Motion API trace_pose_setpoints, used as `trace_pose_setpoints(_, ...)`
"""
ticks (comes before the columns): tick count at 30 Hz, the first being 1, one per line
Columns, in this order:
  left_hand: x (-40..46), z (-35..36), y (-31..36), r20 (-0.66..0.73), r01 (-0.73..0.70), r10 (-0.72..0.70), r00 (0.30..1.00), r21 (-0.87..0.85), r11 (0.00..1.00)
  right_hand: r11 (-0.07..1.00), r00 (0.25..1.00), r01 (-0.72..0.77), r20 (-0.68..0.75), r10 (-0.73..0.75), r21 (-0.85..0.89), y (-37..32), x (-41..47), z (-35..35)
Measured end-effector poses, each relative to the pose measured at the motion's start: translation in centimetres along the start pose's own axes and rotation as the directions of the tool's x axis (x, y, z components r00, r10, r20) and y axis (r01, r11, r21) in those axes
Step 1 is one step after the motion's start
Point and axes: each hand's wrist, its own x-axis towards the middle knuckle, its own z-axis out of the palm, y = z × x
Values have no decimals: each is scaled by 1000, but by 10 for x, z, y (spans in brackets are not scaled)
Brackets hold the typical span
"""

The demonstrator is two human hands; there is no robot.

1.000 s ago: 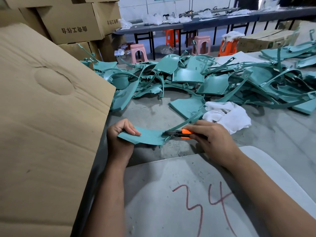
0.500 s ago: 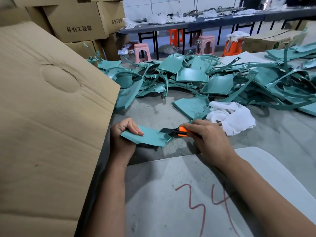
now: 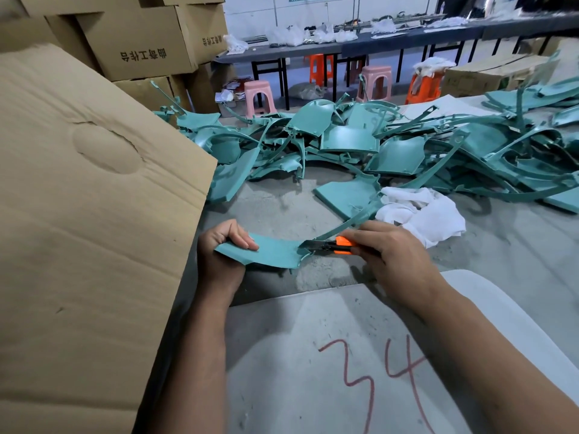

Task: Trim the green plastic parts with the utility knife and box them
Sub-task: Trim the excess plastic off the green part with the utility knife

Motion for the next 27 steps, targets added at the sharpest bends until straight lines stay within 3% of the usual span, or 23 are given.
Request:
trace_pose_setpoints(4,-3,5,4,-96,-3,5,995,18,1000,999,998,-24,-63,27,47,1,-2,-5)
trace_pose_setpoints(10,-7,8,10,-227,-112,118,967,38,993,998,999,-44,5,44,-43,-12,-2,6)
trace_pose_setpoints(15,-9,10,12,-248,-152,169,954,89,984,994,989,-99,-112,95,-35,-11,-2,4)
trace_pose_setpoints(20,-8,7,8,-263,-102,139,955,148,984,995,998,-55,-12,54,-88,-22,-1,14)
trace_pose_setpoints(24,-9,6,8,-272,-90,150,951,220,971,997,995,-82,-64,82,-2,-18,-2,9)
trace_pose_setpoints(27,-11,8,13,-276,-91,167,947,270,959,996,994,-75,-81,72,-38,-26,-2,12)
